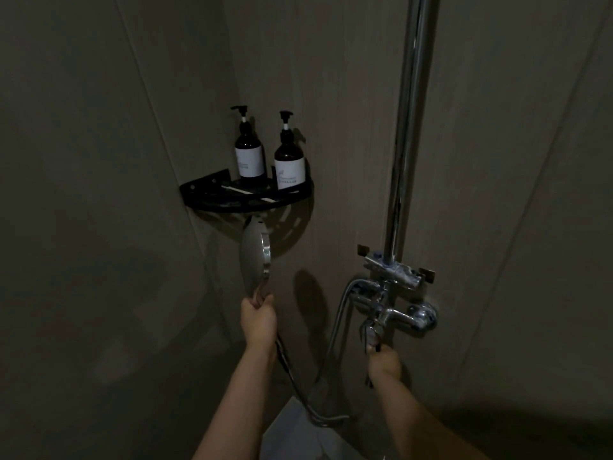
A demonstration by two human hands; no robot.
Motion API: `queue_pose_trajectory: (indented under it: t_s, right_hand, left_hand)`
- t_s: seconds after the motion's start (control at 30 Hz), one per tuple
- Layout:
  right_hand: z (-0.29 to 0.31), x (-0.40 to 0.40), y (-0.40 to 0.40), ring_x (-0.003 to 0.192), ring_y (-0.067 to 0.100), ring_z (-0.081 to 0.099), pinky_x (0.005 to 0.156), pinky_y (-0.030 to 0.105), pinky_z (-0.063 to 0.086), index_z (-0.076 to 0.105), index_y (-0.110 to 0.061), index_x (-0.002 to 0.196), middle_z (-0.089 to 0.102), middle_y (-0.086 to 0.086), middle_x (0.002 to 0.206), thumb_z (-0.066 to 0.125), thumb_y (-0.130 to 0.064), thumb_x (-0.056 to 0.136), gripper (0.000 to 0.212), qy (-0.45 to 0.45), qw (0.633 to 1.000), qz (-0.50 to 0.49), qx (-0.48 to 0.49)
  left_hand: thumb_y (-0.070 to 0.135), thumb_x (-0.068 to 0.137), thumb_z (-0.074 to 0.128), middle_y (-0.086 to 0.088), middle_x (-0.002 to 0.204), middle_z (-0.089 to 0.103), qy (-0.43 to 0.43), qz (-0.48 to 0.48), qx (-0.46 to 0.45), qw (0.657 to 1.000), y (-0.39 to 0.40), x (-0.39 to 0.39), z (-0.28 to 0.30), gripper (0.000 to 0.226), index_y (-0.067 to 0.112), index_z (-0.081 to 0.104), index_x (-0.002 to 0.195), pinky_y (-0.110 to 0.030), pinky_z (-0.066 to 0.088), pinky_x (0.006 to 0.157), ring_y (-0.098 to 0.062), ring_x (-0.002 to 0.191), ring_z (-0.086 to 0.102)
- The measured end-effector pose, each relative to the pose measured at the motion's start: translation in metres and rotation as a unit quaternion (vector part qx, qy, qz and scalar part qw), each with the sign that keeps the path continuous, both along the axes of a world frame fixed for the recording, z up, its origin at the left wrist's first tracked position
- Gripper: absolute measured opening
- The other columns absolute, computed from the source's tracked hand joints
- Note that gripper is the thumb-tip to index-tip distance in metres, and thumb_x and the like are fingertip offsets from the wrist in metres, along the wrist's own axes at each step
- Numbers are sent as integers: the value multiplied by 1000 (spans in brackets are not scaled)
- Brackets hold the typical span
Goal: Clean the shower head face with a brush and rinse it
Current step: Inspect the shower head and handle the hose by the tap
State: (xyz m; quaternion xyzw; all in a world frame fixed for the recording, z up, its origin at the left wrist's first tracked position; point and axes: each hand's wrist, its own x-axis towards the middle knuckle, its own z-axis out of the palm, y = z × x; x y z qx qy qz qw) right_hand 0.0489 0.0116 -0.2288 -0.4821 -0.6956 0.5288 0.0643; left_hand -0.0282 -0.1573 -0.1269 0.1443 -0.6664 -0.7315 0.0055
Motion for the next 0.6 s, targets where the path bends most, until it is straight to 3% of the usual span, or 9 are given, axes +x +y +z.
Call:
queue_pose_trajectory:
  t_s: [0.43, 0.5, 0.6]
  right_hand:
    - [-2, 3, 8, 113, 38, 59, 91, 36, 46, 64, 6, 111, 63, 29, 115, 53, -10, 93, 27, 5, 998, 32, 45]
    - [0, 4, 9, 113, 38, 58, 90, 35, 46, 64, 6, 112, 63, 29, 116, 53, -10, 93, 27, 6, 998, 32, 45]
    - [0, 4, 9, 114, 37, 58, 90, 33, 45, 64, 4, 113, 64, 27, 116, 53, -11, 93, 28, 7, 998, 40, 41]
  left_hand:
    - [9, 87, 56, -12, 101, 59, -4, -8, -39, 999, 2, 9, 2, 19, 21, 48, 76, -45, 45, 99, -28, 103, 59]
    - [8, 88, 56, -12, 102, 60, 3, -18, -39, 999, 5, 10, 2, 9, 15, 51, 87, -44, 45, 100, -29, 104, 59]
    - [9, 88, 56, -13, 104, 61, 0, -32, -38, 999, 10, 11, 0, 11, 12, 51, 97, -44, 45, 99, -29, 104, 59]
